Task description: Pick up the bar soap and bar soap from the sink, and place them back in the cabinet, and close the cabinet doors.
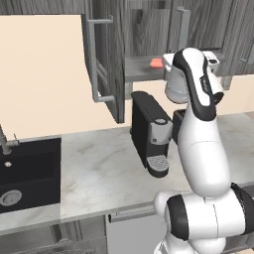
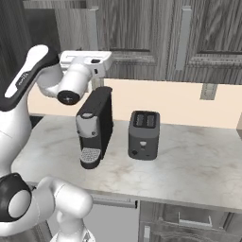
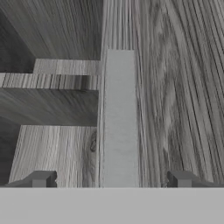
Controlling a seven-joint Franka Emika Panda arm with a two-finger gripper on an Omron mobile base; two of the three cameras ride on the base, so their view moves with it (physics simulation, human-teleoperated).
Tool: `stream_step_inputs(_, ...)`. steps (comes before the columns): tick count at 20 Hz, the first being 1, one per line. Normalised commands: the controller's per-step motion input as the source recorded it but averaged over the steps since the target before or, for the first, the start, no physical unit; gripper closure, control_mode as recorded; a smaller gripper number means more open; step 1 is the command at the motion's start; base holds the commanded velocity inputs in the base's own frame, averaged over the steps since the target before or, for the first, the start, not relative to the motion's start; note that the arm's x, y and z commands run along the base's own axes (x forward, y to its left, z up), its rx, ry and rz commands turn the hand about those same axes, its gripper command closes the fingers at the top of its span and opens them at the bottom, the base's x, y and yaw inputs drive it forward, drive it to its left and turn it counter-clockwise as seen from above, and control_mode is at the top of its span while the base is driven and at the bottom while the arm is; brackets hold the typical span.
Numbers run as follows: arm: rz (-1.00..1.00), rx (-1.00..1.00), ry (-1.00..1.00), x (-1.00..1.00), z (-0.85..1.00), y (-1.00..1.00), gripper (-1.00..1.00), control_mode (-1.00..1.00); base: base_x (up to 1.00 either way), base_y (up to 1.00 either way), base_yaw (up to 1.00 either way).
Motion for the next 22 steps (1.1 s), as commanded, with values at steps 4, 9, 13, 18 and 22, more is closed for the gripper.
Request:
stream_step_inputs(4,0.00,0.00,0.00,-0.43,0.18,0.00,-1.00,-1.00,0.00,0.00,0.00)
stream_step_inputs(9,0.00,0.00,0.00,-0.44,0.28,0.00,-1.00,-1.00,0.00,0.00,0.00)
stream_step_inputs(13,0.00,0.00,0.04,-0.42,0.40,0.00,-1.00,-1.00,0.00,0.00,0.00)
stream_step_inputs(18,0.00,0.00,0.08,-0.38,0.44,0.00,-1.00,-1.00,0.00,0.00,0.00)
stream_step_inputs(22,0.00,0.00,0.12,-0.58,0.31,0.06,-1.00,-1.00,0.00,0.00,0.00)
